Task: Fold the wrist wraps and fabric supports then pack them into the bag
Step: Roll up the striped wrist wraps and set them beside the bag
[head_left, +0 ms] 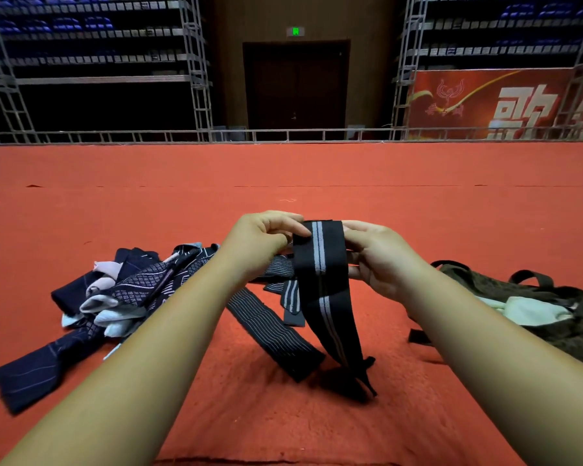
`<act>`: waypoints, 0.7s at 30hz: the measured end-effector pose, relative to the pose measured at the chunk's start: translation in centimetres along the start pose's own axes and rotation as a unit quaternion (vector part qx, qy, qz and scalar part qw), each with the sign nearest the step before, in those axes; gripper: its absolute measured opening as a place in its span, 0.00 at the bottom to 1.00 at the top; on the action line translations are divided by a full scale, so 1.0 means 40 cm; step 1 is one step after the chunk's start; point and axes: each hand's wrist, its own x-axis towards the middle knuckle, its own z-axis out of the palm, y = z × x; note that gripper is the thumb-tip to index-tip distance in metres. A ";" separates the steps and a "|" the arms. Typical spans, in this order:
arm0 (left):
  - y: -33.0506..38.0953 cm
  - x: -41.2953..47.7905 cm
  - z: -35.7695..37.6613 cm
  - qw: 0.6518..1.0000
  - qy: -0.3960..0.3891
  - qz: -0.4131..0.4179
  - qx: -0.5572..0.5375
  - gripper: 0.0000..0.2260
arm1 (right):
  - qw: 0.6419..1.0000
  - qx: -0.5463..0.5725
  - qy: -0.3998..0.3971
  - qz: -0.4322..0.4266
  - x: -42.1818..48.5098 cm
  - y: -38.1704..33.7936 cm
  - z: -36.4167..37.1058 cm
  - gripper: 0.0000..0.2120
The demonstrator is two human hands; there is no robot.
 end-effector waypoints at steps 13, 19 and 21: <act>-0.030 -0.016 0.050 0.988 -0.016 -0.108 -0.108 0.11 | 0.995 0.064 0.067 -0.045 -0.017 0.010 0.025 0.15; -0.026 -0.007 0.056 0.991 0.035 -0.090 -0.091 0.05 | 0.971 -0.224 0.056 -0.058 -0.050 0.026 0.025 0.23; -0.025 -0.007 0.057 0.991 0.050 -0.085 -0.090 0.05 | 0.967 -0.246 0.049 -0.048 -0.051 0.020 0.032 0.25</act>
